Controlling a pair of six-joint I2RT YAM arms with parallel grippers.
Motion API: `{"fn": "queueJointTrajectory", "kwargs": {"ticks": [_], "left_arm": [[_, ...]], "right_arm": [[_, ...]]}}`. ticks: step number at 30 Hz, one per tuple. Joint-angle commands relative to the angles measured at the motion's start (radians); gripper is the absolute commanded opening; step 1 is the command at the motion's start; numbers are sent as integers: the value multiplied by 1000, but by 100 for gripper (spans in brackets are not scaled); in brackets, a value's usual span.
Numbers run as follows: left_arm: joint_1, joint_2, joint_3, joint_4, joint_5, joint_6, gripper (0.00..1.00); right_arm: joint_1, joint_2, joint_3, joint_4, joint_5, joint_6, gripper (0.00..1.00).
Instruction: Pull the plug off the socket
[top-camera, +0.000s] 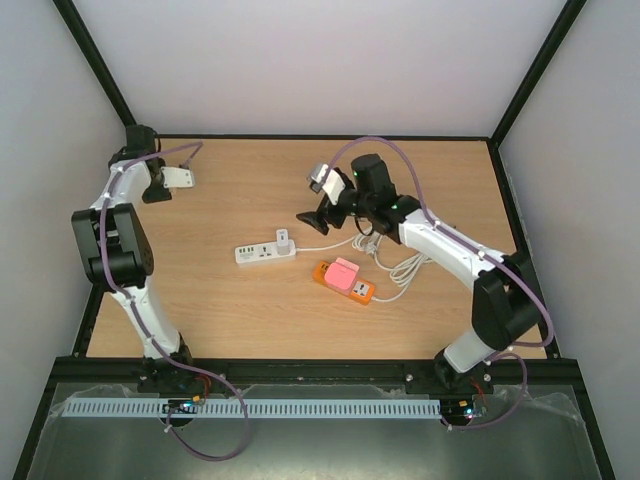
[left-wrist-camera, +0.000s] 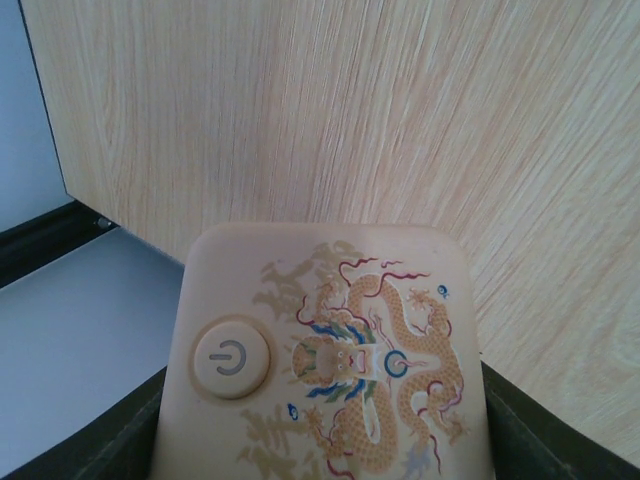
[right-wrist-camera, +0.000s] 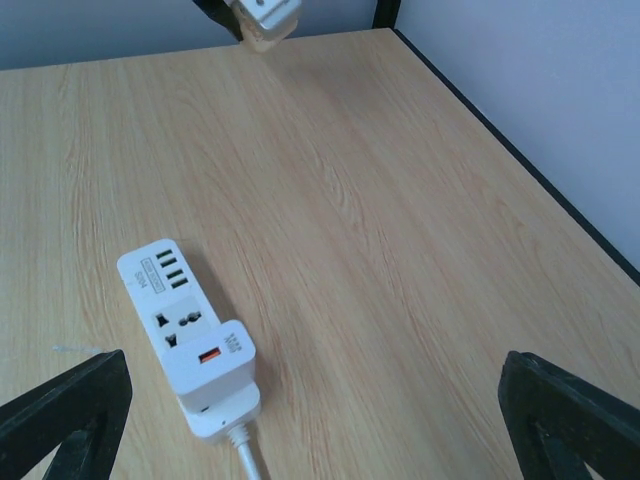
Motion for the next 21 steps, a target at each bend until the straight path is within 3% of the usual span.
{"fn": "queueJointTrajectory", "kwargs": {"ticks": [1, 21], "left_arm": [[-32, 37, 9, 91, -174, 104, 51], [-111, 171, 42, 145, -384, 263, 54]], "right_arm": [[0, -81, -84, 95, 52, 37, 98], [-3, -139, -180, 162, 66, 33, 98]]}}
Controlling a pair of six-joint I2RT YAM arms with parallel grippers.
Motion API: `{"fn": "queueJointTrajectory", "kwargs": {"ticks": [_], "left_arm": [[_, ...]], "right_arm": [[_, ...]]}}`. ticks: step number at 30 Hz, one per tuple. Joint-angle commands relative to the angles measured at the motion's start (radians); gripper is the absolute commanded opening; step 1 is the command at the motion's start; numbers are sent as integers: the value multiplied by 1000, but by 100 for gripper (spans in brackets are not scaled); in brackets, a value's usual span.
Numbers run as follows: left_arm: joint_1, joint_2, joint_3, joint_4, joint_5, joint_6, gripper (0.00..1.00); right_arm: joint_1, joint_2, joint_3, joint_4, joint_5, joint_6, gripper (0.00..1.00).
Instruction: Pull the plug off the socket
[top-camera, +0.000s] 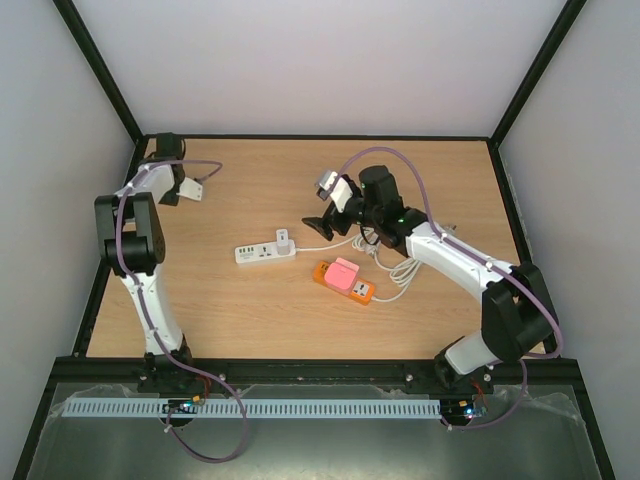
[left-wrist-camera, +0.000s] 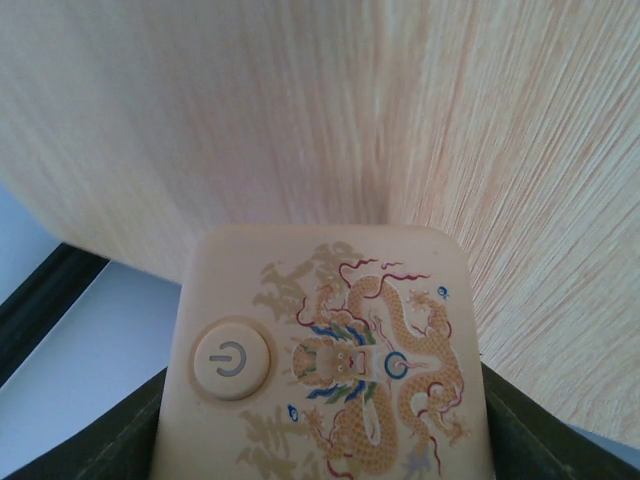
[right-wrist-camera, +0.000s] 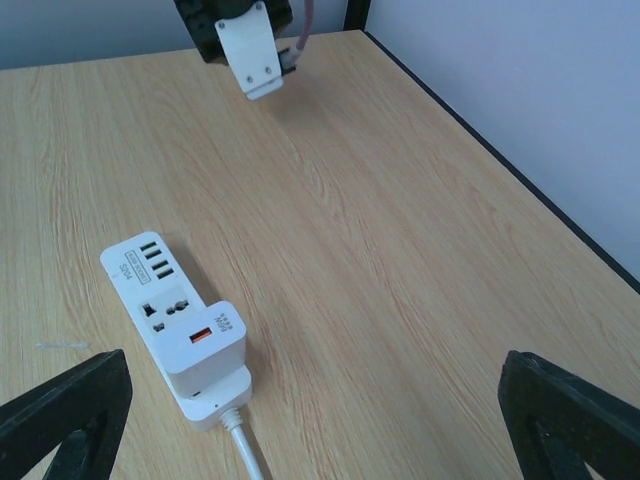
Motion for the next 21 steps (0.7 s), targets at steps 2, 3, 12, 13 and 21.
{"fn": "queueJointTrajectory", "kwargs": {"ticks": [2, 3, 12, 13, 21], "left_arm": [[-24, 48, 59, -11, -71, 39, 55], [-28, 57, 65, -11, -77, 38, 56], [-52, 111, 90, -16, -112, 38, 61], [-54, 112, 91, -18, -112, 37, 61], [-63, 120, 95, -46, -112, 24, 69]], "right_arm": [[-3, -34, -22, 47, 3, -2, 98], [-3, -33, -24, 46, 1, -2, 98], [-3, -26, -31, 42, -12, -6, 98], [-3, -24, -31, 42, -14, -6, 98], [-3, -15, -30, 41, -29, 4, 98]]}}
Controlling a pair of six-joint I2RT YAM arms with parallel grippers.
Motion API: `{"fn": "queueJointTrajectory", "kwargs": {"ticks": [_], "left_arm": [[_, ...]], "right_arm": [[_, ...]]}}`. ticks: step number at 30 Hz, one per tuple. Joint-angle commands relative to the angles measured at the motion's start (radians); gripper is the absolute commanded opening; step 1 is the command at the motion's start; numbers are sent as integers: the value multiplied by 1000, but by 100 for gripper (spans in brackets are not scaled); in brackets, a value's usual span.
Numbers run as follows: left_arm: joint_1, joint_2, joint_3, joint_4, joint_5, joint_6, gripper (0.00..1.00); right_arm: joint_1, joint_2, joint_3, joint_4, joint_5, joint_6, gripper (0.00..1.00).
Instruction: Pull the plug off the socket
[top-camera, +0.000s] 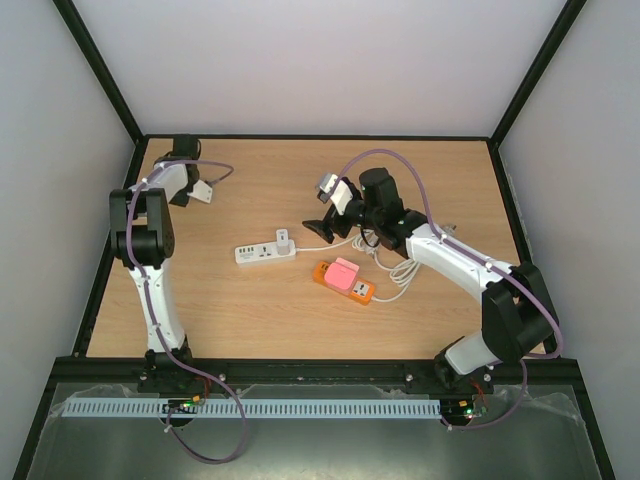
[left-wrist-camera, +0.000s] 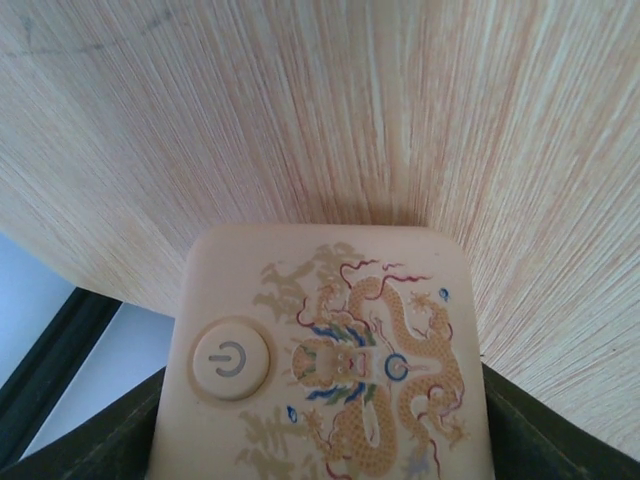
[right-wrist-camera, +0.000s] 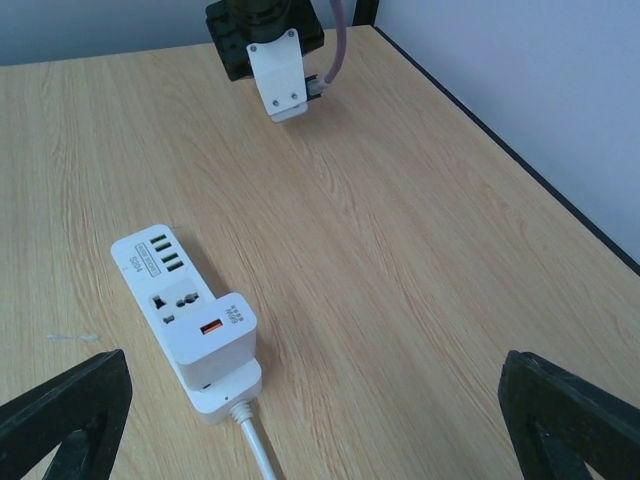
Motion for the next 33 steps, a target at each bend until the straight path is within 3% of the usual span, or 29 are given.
{"fn": "queueJointTrajectory", "kwargs": {"ticks": [1, 12, 17, 22, 33], "left_arm": [[-6, 15, 28, -35, -28, -9, 71], [-10, -30, 33, -48, 14, -52, 84], [-10, -74, 64, -117, 97, -113, 99], [-8, -114, 131, -190, 182, -204, 100], [-7, -282, 120, -253, 498, -415, 100]], "right_arm": [[-3, -9, -6, 29, -18, 4, 98], [-3, -9, -13, 33, -23, 8, 98], [-5, -9, -18, 37, -24, 8, 98], [-6, -2, -24, 44, -29, 10, 98], [-6, 11, -23, 43, -49, 16, 98]]}}
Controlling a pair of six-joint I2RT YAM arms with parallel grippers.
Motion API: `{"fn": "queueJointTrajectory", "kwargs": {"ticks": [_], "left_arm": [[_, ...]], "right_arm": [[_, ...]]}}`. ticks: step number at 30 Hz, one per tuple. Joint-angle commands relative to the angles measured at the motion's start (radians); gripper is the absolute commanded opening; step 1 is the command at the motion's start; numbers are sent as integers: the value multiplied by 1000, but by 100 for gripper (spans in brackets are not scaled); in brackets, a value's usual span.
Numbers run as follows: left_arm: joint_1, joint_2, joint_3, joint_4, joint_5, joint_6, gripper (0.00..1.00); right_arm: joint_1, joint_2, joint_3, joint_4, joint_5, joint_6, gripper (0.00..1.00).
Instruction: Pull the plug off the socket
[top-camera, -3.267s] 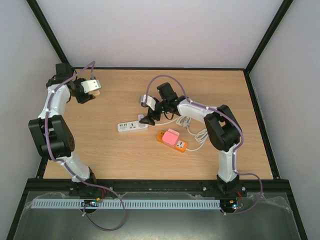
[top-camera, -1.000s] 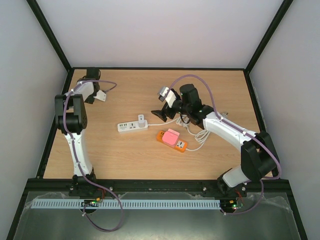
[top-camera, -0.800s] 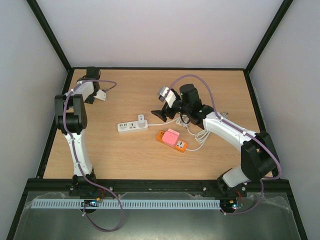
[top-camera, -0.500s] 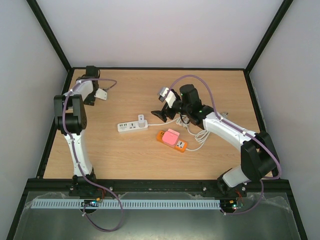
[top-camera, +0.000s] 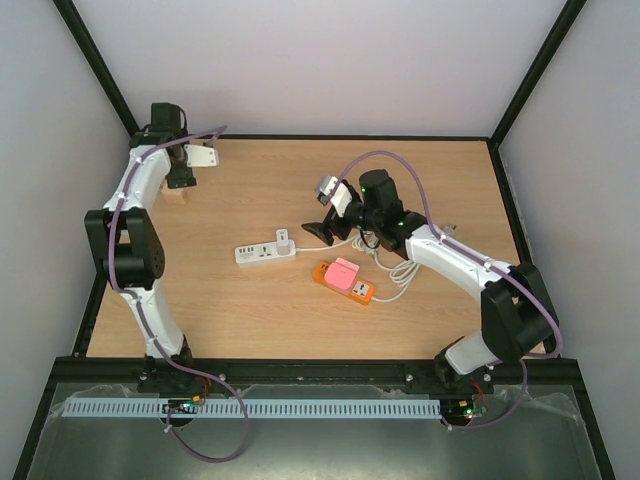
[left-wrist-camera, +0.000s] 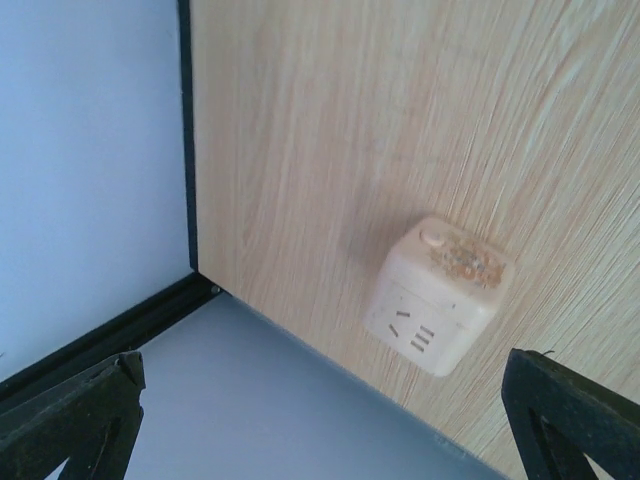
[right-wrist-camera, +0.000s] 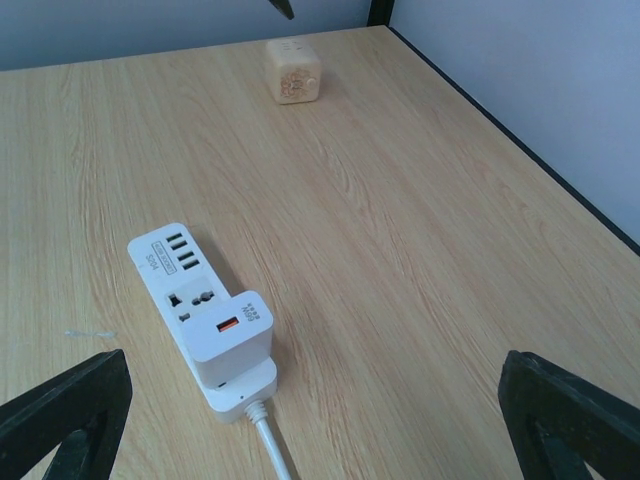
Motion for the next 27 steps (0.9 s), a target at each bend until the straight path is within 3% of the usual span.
{"fn": "queueJointTrajectory", "kwargs": {"ticks": [1, 7, 14, 22, 27], "left_arm": [[-2, -78, 14, -72, 185, -137, 100], [9, -180, -47, -74, 419, -273, 100], [25, -358, -314, 67, 714, -418, 100], [-59, -358, -379, -104, 889, -389, 100], [-128, -364, -478, -44, 908, -434, 100]], "right_arm": [[-3, 10, -10, 28, -20, 10, 98], [-3, 23, -14, 27, -28, -2, 98], [-3, 47, -6, -1, -48, -32, 98], [-4, 90, -5, -15, -66, -57, 98], [-9, 145, 34, -55, -79, -47, 98]]}}
